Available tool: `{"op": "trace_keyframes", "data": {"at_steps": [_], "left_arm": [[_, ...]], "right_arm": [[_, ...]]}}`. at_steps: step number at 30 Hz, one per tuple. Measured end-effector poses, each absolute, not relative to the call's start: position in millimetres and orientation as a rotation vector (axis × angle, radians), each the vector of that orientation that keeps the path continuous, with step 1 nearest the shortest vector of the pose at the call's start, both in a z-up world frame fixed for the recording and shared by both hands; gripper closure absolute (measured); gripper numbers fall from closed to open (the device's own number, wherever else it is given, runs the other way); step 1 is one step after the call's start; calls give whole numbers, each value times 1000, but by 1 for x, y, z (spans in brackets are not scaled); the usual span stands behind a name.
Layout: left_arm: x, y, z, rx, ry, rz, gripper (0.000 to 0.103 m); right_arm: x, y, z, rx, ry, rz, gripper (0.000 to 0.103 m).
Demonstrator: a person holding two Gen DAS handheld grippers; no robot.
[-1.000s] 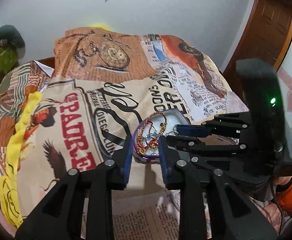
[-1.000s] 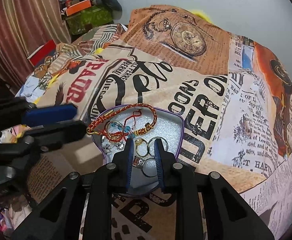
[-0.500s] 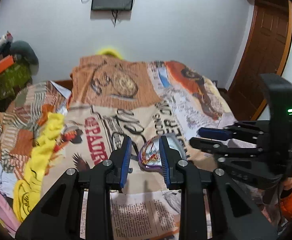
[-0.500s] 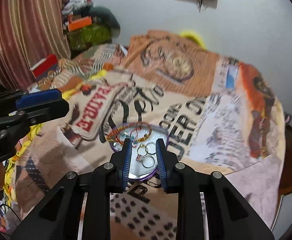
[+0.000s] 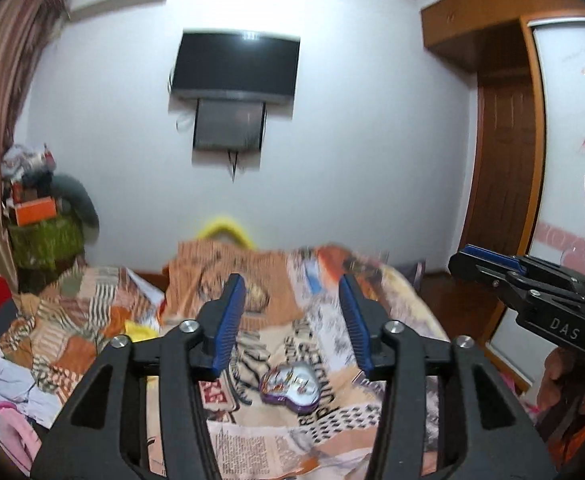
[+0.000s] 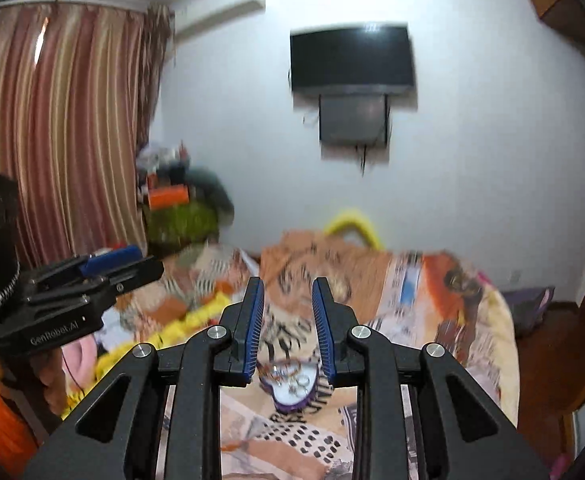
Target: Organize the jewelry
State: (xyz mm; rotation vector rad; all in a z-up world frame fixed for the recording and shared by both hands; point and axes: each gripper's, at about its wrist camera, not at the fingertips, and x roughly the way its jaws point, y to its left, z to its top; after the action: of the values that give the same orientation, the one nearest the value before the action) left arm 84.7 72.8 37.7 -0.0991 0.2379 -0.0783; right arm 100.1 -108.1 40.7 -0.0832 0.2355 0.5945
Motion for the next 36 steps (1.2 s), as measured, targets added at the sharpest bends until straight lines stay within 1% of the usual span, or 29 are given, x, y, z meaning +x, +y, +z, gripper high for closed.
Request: {"op": "trace_keyframes", "data": {"at_steps": [1, 3, 4, 5, 6, 7, 8, 9, 11, 24, 36], "left_arm": [[74, 69, 42, -92, 206, -72, 50], [59, 63, 47, -76, 165, -51, 42], [52, 61, 48, -68, 144, -34, 33], [46, 59, 49, -65, 123, -14, 22], [41, 57, 50, -67, 108, 0, 16], [35, 56, 50, -74, 90, 15, 7], [32, 56, 50, -80, 82, 22, 3], [29, 57, 50, -87, 77, 29, 3], [26, 60, 50, -99, 78, 40, 2], [12, 57, 45, -109, 103, 46, 1], [16, 53, 41, -100, 114, 40, 1]], "right_arm": [[93, -109, 43, -81, 211, 586, 69], [78, -111, 47, -79, 154, 557, 51], [68, -112, 49, -78, 123, 536, 47], [63, -112, 49, -78, 105, 521, 37], [60, -111, 49, -75, 90, 508, 26], [56, -111, 49, -66, 73, 491, 21], [53, -112, 49, -58, 59, 475, 13], [52, -111, 48, -51, 45, 458, 7], [49, -110, 47, -48, 18, 414, 0], [46, -118, 45, -29, 49, 402, 0], [39, -123, 37, -25, 70, 399, 0]]}}
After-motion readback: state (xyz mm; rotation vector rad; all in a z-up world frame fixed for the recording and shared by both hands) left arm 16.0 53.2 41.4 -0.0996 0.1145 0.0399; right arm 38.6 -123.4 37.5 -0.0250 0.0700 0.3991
